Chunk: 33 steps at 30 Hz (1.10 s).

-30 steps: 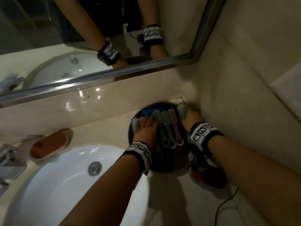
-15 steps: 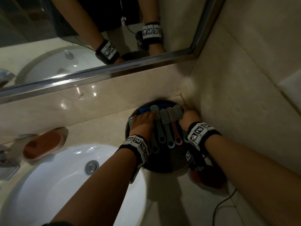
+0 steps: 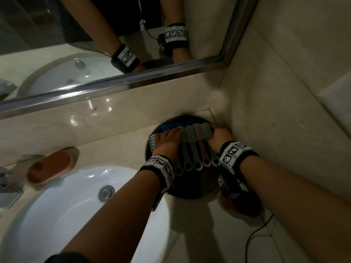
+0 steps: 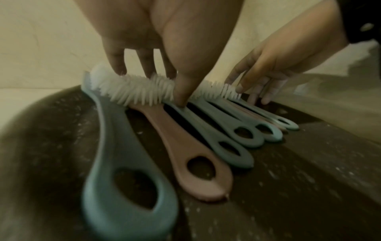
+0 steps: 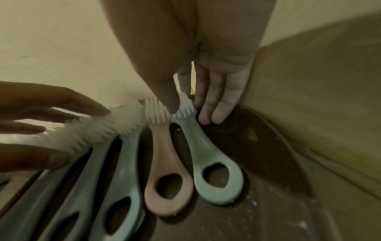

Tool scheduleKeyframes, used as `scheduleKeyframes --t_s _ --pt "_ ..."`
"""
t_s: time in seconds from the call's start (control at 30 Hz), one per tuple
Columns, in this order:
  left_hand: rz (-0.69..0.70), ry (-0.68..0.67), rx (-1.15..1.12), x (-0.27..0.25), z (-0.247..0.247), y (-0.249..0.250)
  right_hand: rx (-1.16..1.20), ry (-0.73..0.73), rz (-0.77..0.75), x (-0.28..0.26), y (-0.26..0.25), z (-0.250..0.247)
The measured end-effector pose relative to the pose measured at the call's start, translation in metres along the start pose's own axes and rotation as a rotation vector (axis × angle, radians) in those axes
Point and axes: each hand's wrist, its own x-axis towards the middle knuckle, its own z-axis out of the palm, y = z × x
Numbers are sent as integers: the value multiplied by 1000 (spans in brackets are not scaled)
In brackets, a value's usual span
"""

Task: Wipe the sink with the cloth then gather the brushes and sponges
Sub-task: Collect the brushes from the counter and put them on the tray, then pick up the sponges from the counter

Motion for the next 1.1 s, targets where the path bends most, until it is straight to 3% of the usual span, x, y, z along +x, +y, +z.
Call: scheduleKeyframes --t_s 0.13,0.33,0.63,0.9,1.1 --pt "44 14 40 -6 -2 0 -48 -45 12 -11 -8 -10" --pt "-26 134 -16 -28 -15 -2 -39 -59 -90 -48 -17 -37" --pt "-99 201 -75 -118 -45 -27 -201 15 -302 -137 -56 -69" --pt "-135 244 -52 -190 -30 -48 -417 17 -380 -193 -86 -42" --pt "-291 350 -45 -260 -16 -80 -451 -33 -474 -225 -114 -30"
